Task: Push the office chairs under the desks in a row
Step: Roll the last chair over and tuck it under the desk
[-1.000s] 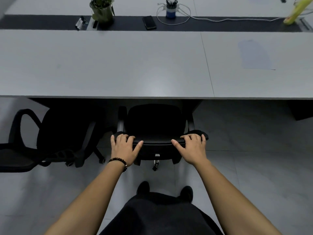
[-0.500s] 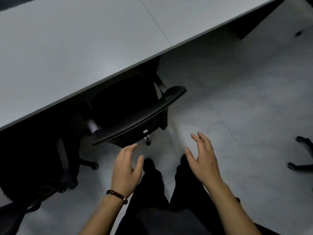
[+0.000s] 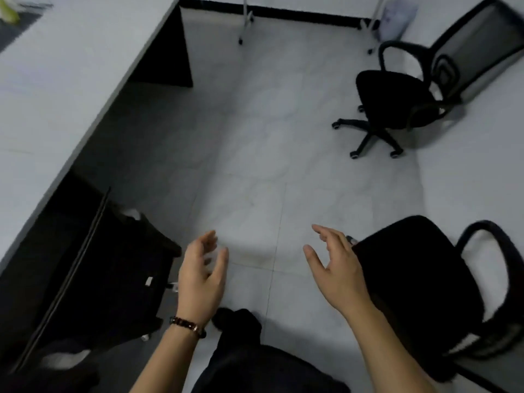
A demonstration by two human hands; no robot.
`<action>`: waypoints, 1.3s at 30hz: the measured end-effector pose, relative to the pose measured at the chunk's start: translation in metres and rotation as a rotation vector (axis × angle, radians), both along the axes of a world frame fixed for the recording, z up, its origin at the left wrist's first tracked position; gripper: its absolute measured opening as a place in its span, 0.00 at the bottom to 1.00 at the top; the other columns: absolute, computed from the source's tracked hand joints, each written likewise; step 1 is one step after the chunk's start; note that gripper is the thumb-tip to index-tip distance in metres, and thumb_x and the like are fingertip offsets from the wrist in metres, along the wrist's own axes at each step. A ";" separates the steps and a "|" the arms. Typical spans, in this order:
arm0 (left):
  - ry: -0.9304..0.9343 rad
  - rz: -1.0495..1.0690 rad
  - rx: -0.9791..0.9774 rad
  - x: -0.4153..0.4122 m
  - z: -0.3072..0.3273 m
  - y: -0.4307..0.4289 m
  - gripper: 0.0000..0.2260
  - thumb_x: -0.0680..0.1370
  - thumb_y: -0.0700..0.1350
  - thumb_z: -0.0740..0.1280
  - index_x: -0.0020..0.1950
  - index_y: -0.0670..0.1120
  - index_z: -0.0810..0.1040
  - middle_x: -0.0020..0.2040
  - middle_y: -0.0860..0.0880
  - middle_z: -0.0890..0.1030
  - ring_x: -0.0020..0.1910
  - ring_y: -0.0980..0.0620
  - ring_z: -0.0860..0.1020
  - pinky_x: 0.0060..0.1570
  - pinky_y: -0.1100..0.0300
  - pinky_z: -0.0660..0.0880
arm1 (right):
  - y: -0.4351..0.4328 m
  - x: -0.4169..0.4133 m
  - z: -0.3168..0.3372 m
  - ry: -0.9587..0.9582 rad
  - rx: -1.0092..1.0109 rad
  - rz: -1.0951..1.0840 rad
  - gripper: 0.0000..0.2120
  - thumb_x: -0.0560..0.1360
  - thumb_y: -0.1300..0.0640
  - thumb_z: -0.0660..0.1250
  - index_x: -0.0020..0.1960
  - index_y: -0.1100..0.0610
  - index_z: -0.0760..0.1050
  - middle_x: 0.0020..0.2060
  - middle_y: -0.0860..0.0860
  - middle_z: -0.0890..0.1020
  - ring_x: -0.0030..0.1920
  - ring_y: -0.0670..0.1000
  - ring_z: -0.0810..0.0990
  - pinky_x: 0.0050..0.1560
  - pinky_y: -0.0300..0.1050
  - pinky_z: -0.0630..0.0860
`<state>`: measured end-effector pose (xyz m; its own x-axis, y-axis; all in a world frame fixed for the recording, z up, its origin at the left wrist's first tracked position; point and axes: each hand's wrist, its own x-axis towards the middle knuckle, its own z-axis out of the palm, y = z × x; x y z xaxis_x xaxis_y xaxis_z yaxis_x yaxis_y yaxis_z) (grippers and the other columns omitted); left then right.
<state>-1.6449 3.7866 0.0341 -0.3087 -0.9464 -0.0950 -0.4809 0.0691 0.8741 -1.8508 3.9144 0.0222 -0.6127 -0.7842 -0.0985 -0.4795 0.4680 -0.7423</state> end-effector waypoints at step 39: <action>-0.124 -0.883 0.115 -0.442 -0.046 0.517 0.18 0.77 0.48 0.66 0.66 0.50 0.70 0.59 0.55 0.74 0.56 0.61 0.74 0.53 0.62 0.75 | 0.630 -0.353 -0.036 0.215 0.193 -0.611 0.17 0.79 0.52 0.65 0.67 0.54 0.72 0.61 0.52 0.76 0.63 0.53 0.72 0.62 0.47 0.69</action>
